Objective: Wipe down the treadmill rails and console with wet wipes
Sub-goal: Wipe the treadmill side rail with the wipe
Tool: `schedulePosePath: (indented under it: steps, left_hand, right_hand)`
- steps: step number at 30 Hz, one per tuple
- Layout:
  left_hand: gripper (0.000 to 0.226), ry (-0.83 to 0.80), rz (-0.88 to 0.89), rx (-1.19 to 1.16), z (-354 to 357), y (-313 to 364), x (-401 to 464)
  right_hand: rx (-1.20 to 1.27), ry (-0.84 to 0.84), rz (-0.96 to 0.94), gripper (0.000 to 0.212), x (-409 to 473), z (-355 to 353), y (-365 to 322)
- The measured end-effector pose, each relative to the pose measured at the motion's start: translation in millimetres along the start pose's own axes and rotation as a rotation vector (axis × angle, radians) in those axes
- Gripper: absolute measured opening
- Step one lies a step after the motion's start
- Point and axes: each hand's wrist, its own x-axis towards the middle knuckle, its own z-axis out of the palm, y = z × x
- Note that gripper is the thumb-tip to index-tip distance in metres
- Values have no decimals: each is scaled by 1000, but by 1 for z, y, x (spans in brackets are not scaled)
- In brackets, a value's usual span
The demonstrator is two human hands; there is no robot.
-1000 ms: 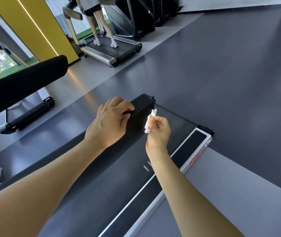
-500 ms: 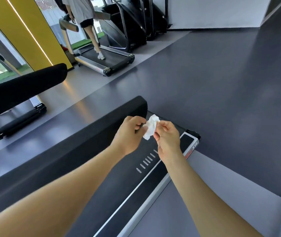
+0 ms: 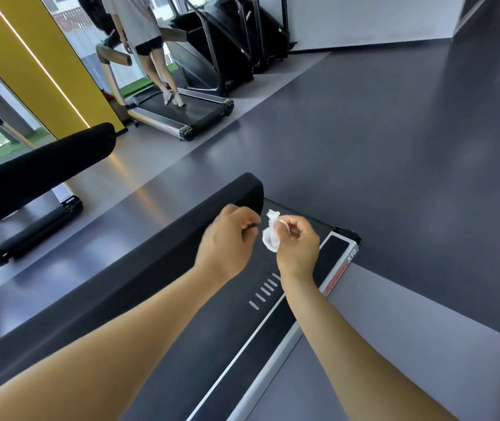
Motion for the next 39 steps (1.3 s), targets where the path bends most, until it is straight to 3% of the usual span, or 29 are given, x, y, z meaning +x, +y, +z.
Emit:
schedulePosePath:
  steps: [2,4,9,14,19,26,33,39]
  left_hand:
    - [25,81,132,203,-14,-7,12]
    - [27,110,158,333,-24,-12,24]
    - [24,92,225,428,-29,-33,51]
    - [20,77,273,395,-22,-49,58]
    - [19,98,267,331,-21,-51,59]
    - [20,89,241,305,-20,-52,60]
    - [20,91,244,283,-19,-52,61]
    - [20,88,229,239,-20,-52,61]
  right_hand:
    - [22,58,67,11,11,10,5]
    - [47,65,90,11,21,27,5]
    - [155,93,65,18,22,60,17]
    - [222,111,93,20,46,64,17]
    - [131,70,-2,14,36,66,35]
    - [132,131,38,28,54,66,28]
    - [222,118,101,17,56,64,18]
    - [113,-1,-128,18,9,66,10]
